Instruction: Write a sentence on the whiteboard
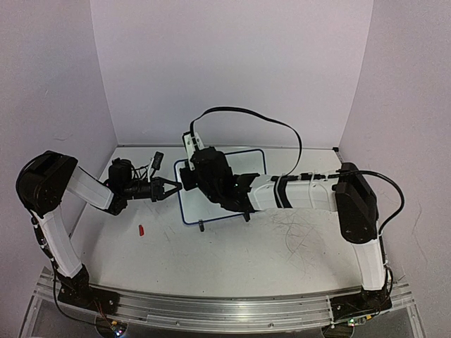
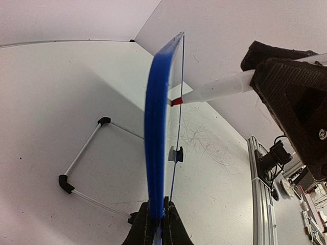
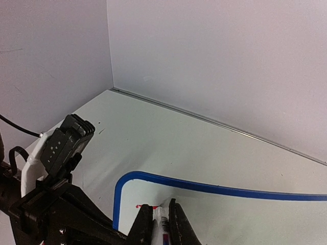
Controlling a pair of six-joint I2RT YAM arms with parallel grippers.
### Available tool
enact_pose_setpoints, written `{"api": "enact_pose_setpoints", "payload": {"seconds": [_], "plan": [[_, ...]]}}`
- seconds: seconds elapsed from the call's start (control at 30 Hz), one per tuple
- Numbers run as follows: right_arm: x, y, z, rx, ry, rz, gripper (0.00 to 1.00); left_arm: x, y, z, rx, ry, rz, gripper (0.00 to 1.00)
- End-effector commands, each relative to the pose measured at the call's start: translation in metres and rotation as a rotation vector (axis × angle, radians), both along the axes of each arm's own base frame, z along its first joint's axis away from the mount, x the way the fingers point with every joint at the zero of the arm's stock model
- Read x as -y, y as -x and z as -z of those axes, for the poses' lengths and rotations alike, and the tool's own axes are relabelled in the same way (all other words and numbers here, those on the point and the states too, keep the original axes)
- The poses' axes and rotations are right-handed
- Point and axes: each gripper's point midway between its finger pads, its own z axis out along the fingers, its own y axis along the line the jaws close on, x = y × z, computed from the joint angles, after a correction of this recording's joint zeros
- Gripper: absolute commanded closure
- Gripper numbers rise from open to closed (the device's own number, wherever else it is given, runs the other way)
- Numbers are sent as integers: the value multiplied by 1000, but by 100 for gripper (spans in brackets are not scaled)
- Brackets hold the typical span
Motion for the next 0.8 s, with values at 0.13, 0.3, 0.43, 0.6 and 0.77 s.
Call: {"api": "enact_pose_setpoints", "payload": {"seconds": [0.13, 0.3, 0.43, 0.6, 0.77], "plan": [[23, -17, -11, 10, -20, 98, 100, -1, -7, 0, 34, -9, -21, 100], [29, -19, -12, 8, -24, 118, 100, -1, -7, 0, 33, -9, -21, 100], [30, -19, -12, 8, -26, 124, 100, -1, -7, 0, 34, -9, -20, 100], [23, -13, -17, 2, -40, 69, 100, -1, -7, 0, 35, -9, -21, 100], [25, 33, -73, 31, -210, -134, 100, -1, -7, 2, 32, -10, -21, 100]]}}
